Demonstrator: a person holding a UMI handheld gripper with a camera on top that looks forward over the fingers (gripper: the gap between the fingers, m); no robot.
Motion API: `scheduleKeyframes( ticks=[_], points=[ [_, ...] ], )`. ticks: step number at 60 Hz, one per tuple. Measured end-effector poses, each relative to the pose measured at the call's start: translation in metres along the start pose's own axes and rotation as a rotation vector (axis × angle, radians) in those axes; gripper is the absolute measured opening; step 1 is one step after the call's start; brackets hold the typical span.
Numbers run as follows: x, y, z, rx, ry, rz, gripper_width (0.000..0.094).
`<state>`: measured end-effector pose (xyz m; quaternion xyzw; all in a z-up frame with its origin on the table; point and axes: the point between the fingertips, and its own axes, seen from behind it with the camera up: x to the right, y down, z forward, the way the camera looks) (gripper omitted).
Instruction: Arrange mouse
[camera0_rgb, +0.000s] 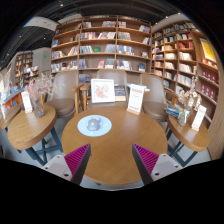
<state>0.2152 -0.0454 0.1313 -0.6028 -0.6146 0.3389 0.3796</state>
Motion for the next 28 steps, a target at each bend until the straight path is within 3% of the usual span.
scheduleKeyframes(
  ticks=[11,28],
  points=[
    [0.008,0.033,-0.024,-0.033,0.003,-0.009,0.0855],
    [0.001,0.045,-0.043,-0.012,-0.034,-0.031,0.0851]
  ],
)
